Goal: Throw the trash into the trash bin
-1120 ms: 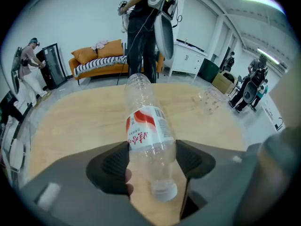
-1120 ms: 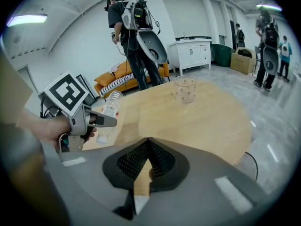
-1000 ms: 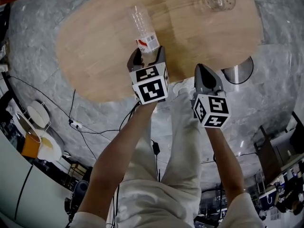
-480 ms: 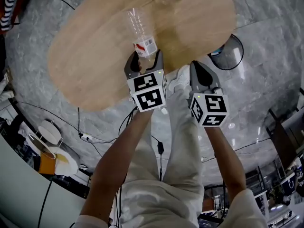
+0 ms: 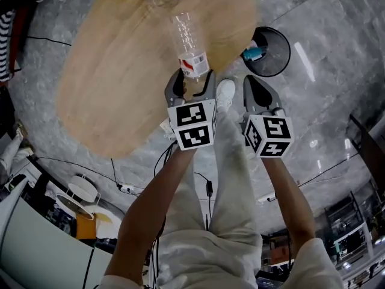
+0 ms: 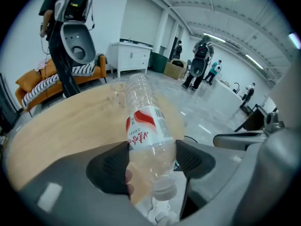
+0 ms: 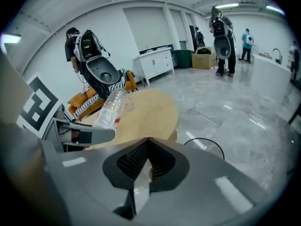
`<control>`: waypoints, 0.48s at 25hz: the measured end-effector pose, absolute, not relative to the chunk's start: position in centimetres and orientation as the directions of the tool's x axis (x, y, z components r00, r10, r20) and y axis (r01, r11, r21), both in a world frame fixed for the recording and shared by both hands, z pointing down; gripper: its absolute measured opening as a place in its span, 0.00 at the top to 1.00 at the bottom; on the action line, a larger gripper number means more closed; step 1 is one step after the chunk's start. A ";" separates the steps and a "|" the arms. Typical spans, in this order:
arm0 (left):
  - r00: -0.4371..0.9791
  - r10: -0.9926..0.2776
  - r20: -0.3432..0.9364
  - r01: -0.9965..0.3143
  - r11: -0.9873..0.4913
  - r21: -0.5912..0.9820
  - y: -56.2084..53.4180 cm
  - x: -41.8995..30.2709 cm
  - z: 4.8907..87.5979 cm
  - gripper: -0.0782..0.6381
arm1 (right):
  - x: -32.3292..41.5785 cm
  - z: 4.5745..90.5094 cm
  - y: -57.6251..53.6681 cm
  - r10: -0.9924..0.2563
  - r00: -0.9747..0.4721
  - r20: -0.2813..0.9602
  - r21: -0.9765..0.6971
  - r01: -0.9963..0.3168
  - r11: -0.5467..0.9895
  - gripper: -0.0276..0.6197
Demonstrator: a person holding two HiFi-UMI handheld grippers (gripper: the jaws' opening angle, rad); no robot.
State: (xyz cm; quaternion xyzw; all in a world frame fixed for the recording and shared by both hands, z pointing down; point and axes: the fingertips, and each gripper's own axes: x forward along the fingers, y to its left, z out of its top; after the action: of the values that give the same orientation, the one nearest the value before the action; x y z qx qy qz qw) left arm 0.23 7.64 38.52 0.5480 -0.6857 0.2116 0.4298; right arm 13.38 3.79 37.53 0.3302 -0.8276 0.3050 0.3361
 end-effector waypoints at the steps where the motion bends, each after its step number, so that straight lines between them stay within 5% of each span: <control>1: -0.012 -0.574 0.819 -0.944 0.276 0.179 7.0 1.4 38.5 0.44 | 14.4 37.7 3.3 -0.352 -0.545 0.761 -0.279 -0.765 0.580 0.92; 12: 0.166 -0.555 0.815 -0.978 0.013 0.208 1.7 13.2 40.3 0.44 | 23.3 40.3 0.0 -0.413 -0.448 0.793 -0.255 -0.860 0.442 0.92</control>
State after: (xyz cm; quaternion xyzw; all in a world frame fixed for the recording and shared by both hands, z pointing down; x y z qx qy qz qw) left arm 13.19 1.74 40.26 0.6507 -0.5891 0.2646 0.3995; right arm 23.35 0.01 40.25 0.4075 -0.7814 0.3364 0.3319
